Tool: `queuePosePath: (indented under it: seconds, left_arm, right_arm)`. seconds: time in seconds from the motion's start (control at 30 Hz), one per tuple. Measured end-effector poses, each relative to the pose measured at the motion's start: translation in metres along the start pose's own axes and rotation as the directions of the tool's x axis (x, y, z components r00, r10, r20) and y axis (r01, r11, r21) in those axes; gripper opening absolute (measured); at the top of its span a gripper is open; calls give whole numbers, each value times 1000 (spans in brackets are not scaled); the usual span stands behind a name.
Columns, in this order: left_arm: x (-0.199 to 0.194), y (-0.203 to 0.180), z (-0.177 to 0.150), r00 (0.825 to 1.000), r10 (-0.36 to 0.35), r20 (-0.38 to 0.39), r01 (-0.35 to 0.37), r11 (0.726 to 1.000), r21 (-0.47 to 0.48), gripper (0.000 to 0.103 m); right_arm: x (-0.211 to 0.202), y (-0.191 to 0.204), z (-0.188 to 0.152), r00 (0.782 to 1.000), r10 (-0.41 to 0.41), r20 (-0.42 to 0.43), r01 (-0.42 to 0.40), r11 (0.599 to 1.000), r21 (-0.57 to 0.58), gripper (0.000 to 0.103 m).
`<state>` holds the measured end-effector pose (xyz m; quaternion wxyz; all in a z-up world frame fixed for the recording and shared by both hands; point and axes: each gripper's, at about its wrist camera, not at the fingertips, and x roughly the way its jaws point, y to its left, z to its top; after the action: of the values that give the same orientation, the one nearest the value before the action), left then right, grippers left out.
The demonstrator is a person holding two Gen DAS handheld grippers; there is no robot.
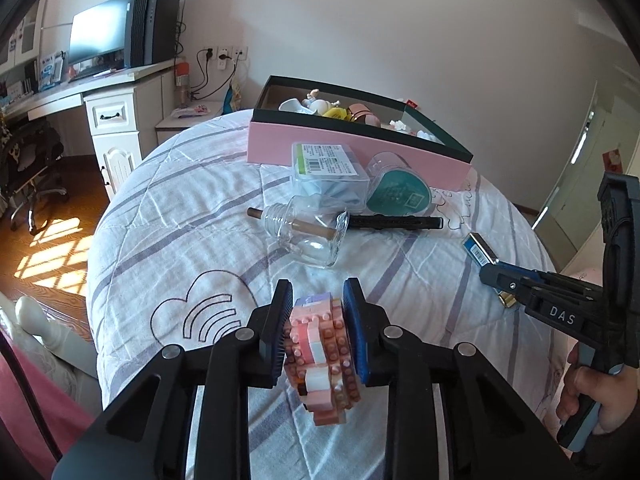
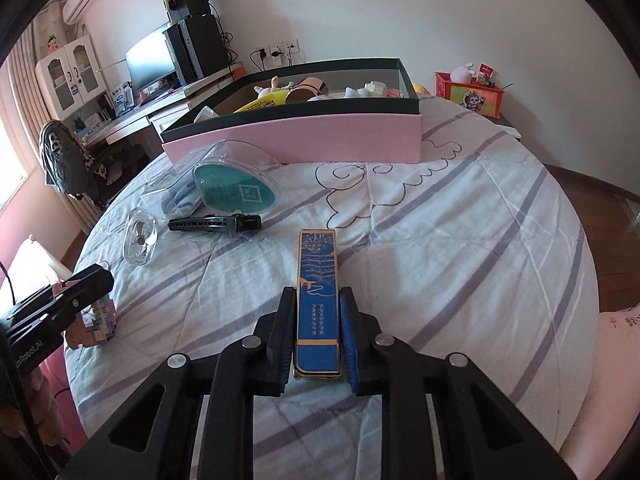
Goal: Organize rigid objects
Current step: 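Grasp the pink block ring with left tool while right tool grasps the blue pen box, then carry the block ring and pen box into the pink box and open both tools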
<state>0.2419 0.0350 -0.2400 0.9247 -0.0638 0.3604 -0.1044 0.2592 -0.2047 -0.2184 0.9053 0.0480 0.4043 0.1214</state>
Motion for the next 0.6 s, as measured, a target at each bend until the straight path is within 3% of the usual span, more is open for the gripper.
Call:
queuePosePath:
  seconds: [0.23,0.6]
  left_arm:
    - [8,13,-10,999,-43,-17,41,996,-77,45]
    - [-4,-9,-8,1000,-3,20,3,1000,-7,28]
  right_arm:
    - [-5,1,-8,1000,11,7,-11,1000,16,21]
    - [-13,11,-12,999,29,45,-29,1000,-1,21]
